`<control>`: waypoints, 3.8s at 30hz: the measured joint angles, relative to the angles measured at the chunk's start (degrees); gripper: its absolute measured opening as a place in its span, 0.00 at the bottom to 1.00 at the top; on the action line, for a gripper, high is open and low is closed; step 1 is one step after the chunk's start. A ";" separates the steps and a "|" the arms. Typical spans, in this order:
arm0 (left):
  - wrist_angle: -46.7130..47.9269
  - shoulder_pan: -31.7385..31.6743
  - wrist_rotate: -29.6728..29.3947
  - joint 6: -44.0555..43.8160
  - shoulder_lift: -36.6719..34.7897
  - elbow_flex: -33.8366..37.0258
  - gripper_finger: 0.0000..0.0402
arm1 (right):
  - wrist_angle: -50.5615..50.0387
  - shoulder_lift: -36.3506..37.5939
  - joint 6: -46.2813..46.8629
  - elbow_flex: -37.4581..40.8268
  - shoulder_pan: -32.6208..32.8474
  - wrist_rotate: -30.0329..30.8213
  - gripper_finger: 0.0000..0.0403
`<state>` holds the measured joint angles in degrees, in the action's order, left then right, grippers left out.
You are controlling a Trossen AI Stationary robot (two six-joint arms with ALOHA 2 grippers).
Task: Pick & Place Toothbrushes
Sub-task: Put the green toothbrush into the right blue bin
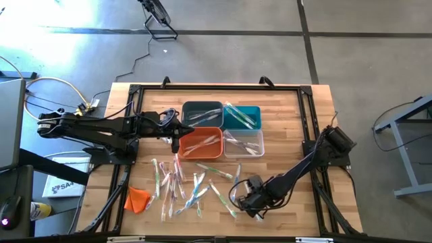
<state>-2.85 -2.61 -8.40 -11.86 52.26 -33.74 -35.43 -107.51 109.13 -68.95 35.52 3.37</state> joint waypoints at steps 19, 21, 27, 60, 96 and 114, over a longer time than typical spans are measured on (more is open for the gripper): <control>0.00 0.00 0.00 0.00 -0.01 0.00 0.00 | -7.89 11.53 -4.77 -0.22 -1.48 7.57 0.00; 0.02 0.00 0.00 0.00 -0.01 0.00 0.00 | -8.29 12.92 -6.20 -0.24 -2.15 8.92 0.00; 0.02 0.00 0.00 0.00 -0.01 0.00 0.00 | -9.45 17.52 -10.72 -0.33 -5.27 13.06 0.00; -0.70 0.00 -1.09 -0.92 -0.01 0.00 0.00 | -9.27 24.99 -95.88 -0.33 -48.74 16.01 0.01; -0.09 0.00 -4.37 -4.09 0.01 0.00 0.00 | -3.12 12.54 -106.01 -0.28 -57.71 2.00 0.00; 0.00 0.00 -4.37 -3.45 -0.01 0.00 0.00 | -3.22 12.54 -105.76 -0.31 -58.57 1.17 0.02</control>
<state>-2.85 -2.61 -12.78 -15.31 52.25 -33.74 -38.66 -94.98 3.38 -69.25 -23.05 4.54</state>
